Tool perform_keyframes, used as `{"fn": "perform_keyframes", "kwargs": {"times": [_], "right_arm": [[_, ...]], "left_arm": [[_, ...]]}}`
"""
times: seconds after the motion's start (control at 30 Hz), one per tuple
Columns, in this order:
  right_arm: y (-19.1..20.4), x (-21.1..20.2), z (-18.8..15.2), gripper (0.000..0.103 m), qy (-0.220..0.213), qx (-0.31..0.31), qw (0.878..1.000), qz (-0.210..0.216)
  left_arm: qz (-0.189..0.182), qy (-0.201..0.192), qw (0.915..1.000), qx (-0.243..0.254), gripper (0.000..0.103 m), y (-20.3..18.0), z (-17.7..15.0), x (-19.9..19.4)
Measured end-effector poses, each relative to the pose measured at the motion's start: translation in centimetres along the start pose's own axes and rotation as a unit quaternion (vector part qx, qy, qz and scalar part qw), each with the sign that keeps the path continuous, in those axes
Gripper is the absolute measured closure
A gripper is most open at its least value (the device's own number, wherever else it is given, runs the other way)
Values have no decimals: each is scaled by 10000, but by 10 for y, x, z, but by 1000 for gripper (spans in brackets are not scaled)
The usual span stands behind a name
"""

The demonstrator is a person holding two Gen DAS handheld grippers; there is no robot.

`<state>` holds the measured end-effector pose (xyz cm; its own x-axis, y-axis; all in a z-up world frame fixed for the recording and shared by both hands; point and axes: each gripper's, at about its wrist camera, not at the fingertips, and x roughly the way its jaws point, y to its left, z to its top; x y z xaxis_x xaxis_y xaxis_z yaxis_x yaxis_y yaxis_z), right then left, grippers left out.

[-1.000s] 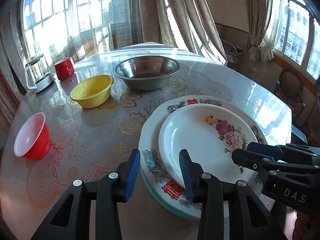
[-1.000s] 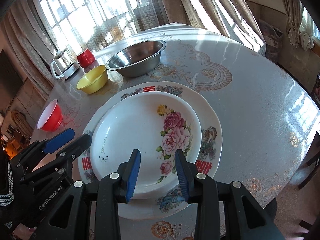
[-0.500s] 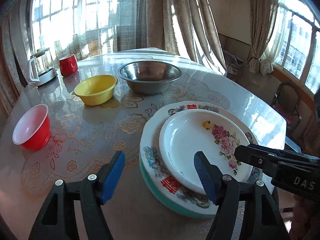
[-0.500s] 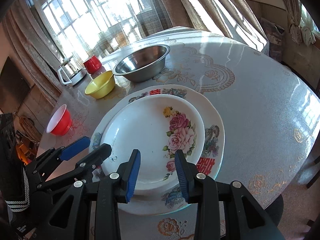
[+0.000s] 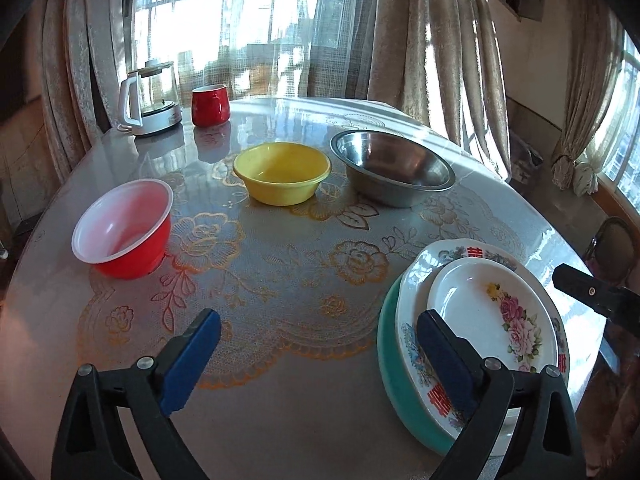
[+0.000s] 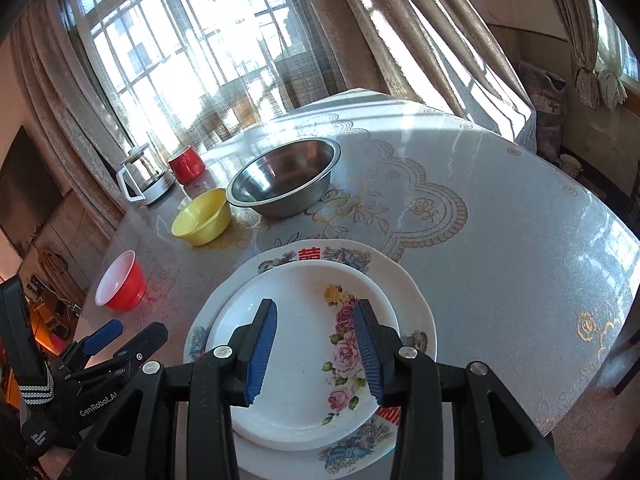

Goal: Organize plates and bowls
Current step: 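Open both grippers and pull them back from the rose plate, then close the right gripper on the steel bowl rim while the left gripper grips it too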

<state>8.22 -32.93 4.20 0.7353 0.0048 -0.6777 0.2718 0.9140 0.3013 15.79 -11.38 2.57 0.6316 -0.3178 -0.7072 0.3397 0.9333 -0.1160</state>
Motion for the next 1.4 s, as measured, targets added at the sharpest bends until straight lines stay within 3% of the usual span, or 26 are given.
{"fn": "perform_keyframes", "kwargs": {"times": [0.27, 0.4, 0.67, 0.9, 1.0, 1.07, 1.1, 1.2, 1.27, 1.4], "right_arm": [[-4, 25, 44, 60, 57, -44, 10000, -13], [-9, 48, 71, 35, 167, 124, 9997, -89], [-23, 113, 120, 34, 666, 583, 9961, 50], [-43, 167, 136, 35, 1253, 1395, 9818, 289], [-45, 180, 137, 44, 1394, 1453, 9787, 395], [-45, 190, 135, 63, 1577, 1364, 9770, 436], [-46, 194, 133, 68, 1657, 1350, 9758, 454], [-49, 196, 131, 72, 1654, 1403, 9735, 720], [-48, 192, 130, 78, 1616, 1304, 9755, 726], [-49, 184, 126, 79, 1584, 1194, 9775, 716]], "left_arm": [[-28, 317, 9986, -424, 3, 13, 17, 18], [-13, 362, 9978, -560, 3, 18, 24, 20], [23, 352, 9980, -524, 3, 22, 38, 29], [16, 448, 9981, -424, 3, 11, 49, 39], [-7, 482, 9983, -339, 3, 5, 53, 42], [13, 488, 9984, -298, 3, 1, 56, 44], [26, 478, 9985, -277, 3, -1, 57, 44], [47, 420, 9989, -195, 3, -3, 60, 43], [88, 388, 9990, -181, 3, -3, 63, 44], [15, 293, 9994, -184, 3, -7, 73, 45]]}}
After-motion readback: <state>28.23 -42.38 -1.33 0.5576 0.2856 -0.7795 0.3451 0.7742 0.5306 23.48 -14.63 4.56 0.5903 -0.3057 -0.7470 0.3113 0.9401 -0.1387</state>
